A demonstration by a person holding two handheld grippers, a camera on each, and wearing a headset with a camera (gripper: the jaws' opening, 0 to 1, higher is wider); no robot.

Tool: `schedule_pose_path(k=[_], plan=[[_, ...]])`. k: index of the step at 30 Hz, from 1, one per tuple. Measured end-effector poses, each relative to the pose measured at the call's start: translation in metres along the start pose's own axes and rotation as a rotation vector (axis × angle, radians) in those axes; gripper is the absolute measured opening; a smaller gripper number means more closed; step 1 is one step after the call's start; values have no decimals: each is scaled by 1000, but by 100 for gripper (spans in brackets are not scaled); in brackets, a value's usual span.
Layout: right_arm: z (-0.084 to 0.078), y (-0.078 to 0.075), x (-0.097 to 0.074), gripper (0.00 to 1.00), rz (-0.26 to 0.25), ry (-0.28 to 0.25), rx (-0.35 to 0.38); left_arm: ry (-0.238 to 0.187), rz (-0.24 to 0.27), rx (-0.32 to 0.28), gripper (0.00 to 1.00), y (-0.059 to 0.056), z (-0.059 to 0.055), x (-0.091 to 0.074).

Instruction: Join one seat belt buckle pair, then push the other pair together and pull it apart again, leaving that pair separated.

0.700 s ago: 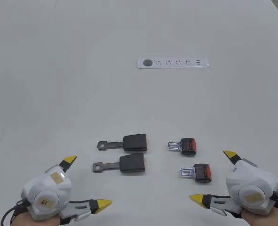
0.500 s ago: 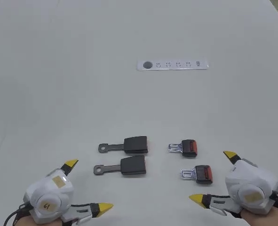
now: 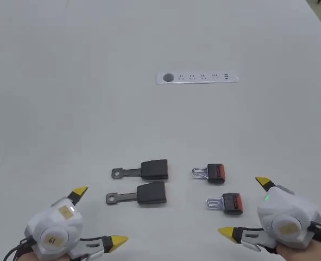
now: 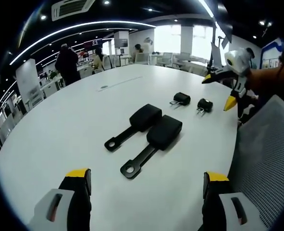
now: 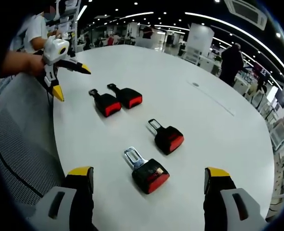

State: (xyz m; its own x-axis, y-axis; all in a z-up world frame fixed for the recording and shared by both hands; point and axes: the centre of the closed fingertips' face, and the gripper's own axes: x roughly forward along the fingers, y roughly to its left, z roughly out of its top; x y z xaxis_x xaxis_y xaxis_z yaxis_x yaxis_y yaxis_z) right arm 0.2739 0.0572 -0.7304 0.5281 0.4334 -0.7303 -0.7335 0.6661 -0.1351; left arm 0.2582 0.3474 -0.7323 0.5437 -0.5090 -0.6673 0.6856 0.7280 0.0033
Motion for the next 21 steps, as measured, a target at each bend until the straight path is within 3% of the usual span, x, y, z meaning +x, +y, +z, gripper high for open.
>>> schedule_pose_path(k=[9, 21], plan=[[-3, 6, 1, 95, 11, 12, -19, -10, 0, 30, 93, 1, 2, -1], [-7, 11, -1, 92, 14, 25, -36, -2, -7, 41, 96, -1, -2, 0]])
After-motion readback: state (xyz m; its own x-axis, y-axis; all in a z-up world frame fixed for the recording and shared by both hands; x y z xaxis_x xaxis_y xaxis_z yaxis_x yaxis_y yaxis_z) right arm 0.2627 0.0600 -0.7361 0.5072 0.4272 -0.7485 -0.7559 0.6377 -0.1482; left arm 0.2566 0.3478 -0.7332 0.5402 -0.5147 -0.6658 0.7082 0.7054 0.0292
